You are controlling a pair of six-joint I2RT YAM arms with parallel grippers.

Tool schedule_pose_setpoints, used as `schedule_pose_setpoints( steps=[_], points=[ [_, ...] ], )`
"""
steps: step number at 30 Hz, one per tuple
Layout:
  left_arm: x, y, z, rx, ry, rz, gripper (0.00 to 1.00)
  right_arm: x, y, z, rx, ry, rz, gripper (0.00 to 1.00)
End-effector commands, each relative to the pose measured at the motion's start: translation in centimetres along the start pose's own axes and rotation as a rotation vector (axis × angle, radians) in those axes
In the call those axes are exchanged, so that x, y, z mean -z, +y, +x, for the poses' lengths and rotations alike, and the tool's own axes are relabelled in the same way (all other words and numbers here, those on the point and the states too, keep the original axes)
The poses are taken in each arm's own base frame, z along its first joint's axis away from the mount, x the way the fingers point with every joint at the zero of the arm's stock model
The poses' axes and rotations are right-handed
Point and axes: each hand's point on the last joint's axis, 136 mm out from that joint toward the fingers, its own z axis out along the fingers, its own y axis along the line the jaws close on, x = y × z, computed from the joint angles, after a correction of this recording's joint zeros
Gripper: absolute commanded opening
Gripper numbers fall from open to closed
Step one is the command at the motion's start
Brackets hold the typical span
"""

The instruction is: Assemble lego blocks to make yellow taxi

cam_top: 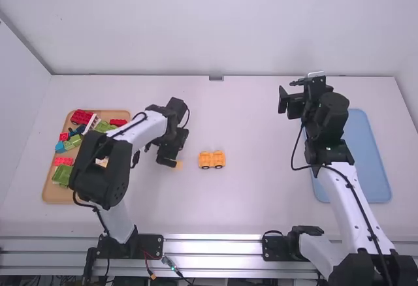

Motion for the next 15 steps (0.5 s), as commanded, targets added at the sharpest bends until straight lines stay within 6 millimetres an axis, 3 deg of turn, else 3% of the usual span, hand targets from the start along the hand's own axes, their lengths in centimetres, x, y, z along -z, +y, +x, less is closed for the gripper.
schedule_pose_setpoints(
  steps=[1, 2, 6, 7, 8, 12, 15],
  points=[
    [3.3, -2.3, -1.1, -0.486, -0.057, 0.05, 0.99, 0.7, 0.0, -2.3, 0.001, -0.05, -0.002, 0.99],
    [4.8, -3.1, -1.2, -0.696, -0.08, 0.059, 0.99, 0.7, 0.0, -2.1, 0.0, -0.041, -0.002, 0.99],
    [7.2, -4.9, -2.2, -1.139, -0.183, 0.053, 0.99, 0.7, 0.2, -1.3, -0.004, -0.01, -0.01, 0.99],
    [7.4, -5.0, -2.3, -1.178, -0.193, 0.05, 0.99, 0.7, 0.2, -1.2, -0.005, -0.008, -0.01, 0.99],
    [8.1, -5.4, -2.6, -1.338, -0.22, 0.036, 0.99, 0.7, 0.2, -1.1, -0.018, 0.001, -0.009, 0.99],
    [9.1, -7.2, -2.6, -1.688, -0.301, 0.049, 0.99, 0.7, 0.1, -1.1, -0.035, 0.0, -0.007, 0.99],
    [9.1, -7.7, -2.5, -2.064, -0.342, 0.008, 0.99, 0.7, 0.1, -1.1, -0.035, -0.001, -0.006, 0.99]
  ],
)
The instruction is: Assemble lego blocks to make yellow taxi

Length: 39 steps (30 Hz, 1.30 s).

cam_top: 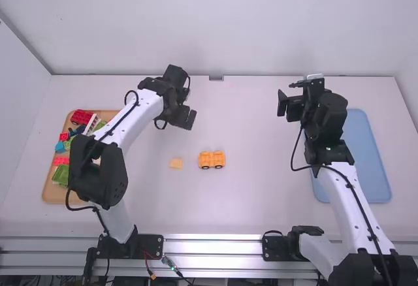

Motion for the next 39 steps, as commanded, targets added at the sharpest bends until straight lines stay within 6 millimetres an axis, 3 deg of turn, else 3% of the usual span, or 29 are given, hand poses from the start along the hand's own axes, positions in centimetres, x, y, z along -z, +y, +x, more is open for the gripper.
schedule_pose_setpoints(
  steps=[1, 3, 8, 10, 13, 17, 19, 21, 23, 24, 27, 28, 31, 32, 39],
  points=[
    [0.7, 0.3, -0.2, -0.557, -0.012, -0.011, 0.99, 0.8, -0.1, -2.4, -0.003, -0.058, 0.004, 0.99],
    [0.5, -0.7, 0.3, -0.791, -0.023, 0.049, 0.99, 0.8, -0.1, -2.7, -0.002, -0.068, 0.005, 0.99],
    [1.6, -3.4, 1.4, -1.074, -0.165, 0.289, 0.99, 0.8, 0.0, -2.6, -0.003, -0.064, 0.002, 0.99],
    [2.6, -4.5, 2.5, -1.228, -0.304, 0.448, 0.99, 0.7, 1.1, -2.2, -0.001, -0.048, -0.052, 0.99],
    [3.3, -4.6, 3.7, -1.308, -0.511, 0.576, 0.99, 1.0, 3.9, -1.6, 0.099, -0.038, -0.19, 0.99],
    [2.1, -3.2, 5.1, -1.234, -0.714, 0.637, 0.99, 1.6, 9.8, 1.3, 0.32, -0.009, -0.505, 0.99],
    [1.6, -2.9, 5.4, -1.206, -0.741, 0.638, 0.99, 1.6, 11.1, 2.2, 0.366, -0.007, -0.578, 0.99],
    [0.2, -2.6, 6.7, -1.14, -0.766, 0.647, 0.99, 2.1, 14.6, 4.9, 0.474, -0.016, -0.788, 0.99],
    [-0.4, -2.7, 7.3, -1.131, -0.763, 0.65, 0.99, 2.4, 15.9, 6.0, 0.504, -0.027, -0.877, 0.99],
    [-1.5, -3.1, 8.2, -1.127, -0.764, 0.659, 0.99, 2.8, 17.7, 8.0, 0.541, -0.046, -1.013, 0.99],
    [-2.5, -3.4, 8.7, -1.125, -0.769, 0.657, 0.99, 3.1, 19.0, 10.1, 0.574, -0.07, -1.126, 0.99],
    [-3.5, -3.6, 9.1, -1.105, -0.77, 0.657, 0.99, 2.9, 19.8, 12.0, 0.57, -0.071, -1.2, 0.99],
    [-4.9, -4.1, 10.1, -1.082, -0.741, 0.66, 0.99, 2.1, 20.4, 14.8, 0.557, -0.042, -1.253, 0.99],
    [-6.1, -4.2, 10.9, -1.068, -0.705, 0.644, 0.99, 1.6, 20.5, 16.7, 0.543, -0.012, -1.279, 0.99],
    [-8.0, -4.3, 11.9, -1.035, -0.708, 0.594, 0.99, 1.7, 21.5, 20.3, 0.496, -0.034, -1.387, 0.99]
  ],
)
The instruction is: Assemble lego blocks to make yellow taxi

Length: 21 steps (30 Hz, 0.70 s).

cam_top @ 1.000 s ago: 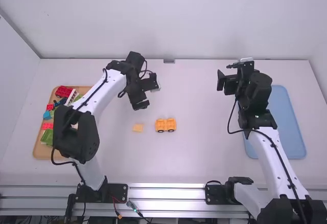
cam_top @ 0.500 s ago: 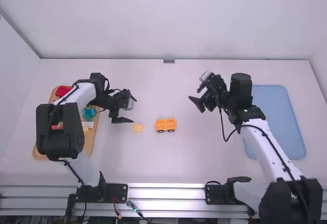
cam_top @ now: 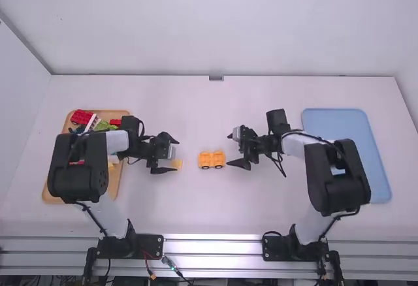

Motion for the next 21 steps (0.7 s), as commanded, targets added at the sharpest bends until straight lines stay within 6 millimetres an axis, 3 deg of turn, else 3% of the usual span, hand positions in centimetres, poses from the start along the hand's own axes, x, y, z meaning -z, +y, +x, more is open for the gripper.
schedule_pose_setpoints(
  steps=[1, 8, 15, 18, 21],
  points=[
    [-0.8, -1.1, 0.4, 0.102, -0.008, 0.011, 0.99, -0.5, 0.4, -0.6, 0.089, -0.092, -0.046, 0.99],
    [-1.3, -1.3, 1.9, 0.129, 0.015, -0.011, 1.0, -0.7, 0.6, -0.4, 0.078, -0.106, -0.06, 0.99],
    [-2.2, -1.1, 2.7, 0.18, 0.0, 0.047, 0.94, -1.6, 0.9, -0.8, 0.089, -0.1, -0.076, 0.99],
    [-1.5, -1.5, 2.1, 0.144, -0.007, 0.1, 0.88, -2.1, 0.7, -1.0, 0.082, -0.086, -0.074, 0.99],
    [-1.2, -2.0, 2.0, 0.11, -0.003, 0.134, 0.75, -2.5, 0.5, -1.0, 0.083, -0.07, -0.067, 0.99]
  ],
)
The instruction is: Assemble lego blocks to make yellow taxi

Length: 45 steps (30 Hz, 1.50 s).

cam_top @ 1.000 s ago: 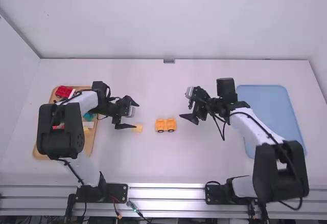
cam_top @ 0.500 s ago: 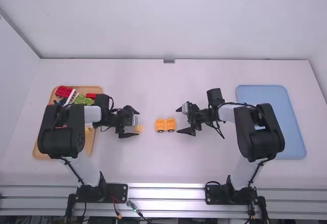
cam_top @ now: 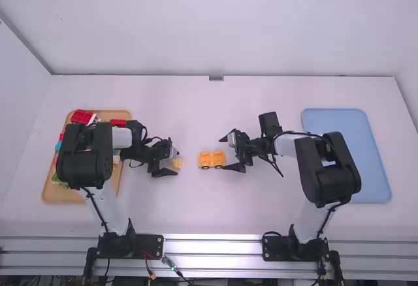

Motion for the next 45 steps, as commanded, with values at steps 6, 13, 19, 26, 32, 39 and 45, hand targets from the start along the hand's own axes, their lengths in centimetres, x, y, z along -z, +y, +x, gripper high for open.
schedule_pose_setpoints(
  steps=[6, 13, 19, 26, 32, 39, 45],
  points=[
    [-0.6, 0.2, 0.2, -0.092, -0.006, -0.019, 0.62, -0.5, -0.6, -0.3, -0.012, 0.013, 0.004, 0.99],
    [-1.0, 0.3, 1.1, -0.063, -0.003, -0.069, 0.44, -0.5, -0.6, -0.3, -0.016, 0.01, 0.002, 0.99],
    [-0.8, 0.7, 0.2, -0.067, -0.039, -0.067, 0.29, -0.5, -0.6, -0.2, -0.018, 0.017, 0.003, 0.99],
    [-0.2, 1.7, -1.2, -0.055, -0.087, -0.065, 0.19, -0.5, -0.7, 0.7, -0.026, 0.069, 0.016, 0.99],
    [0.9, 2.6, -4.0, -0.036, -0.193, -0.058, 0.32, -0.5, -0.8, 1.0, -0.052, 0.082, 0.022, 1.0],
    [0.2, 3.4, -5.9, -0.01, -0.171, -0.026, 0.29, -2.1, -0.4, 2.5, -0.056, 0.049, -0.011, 1.0],
    [-1.3, 3.4, -7.9, 0.003, -0.141, -0.001, 0.27, -3.7, 0.0, 4.5, -0.051, 0.058, -0.032, 0.95]
  ],
)
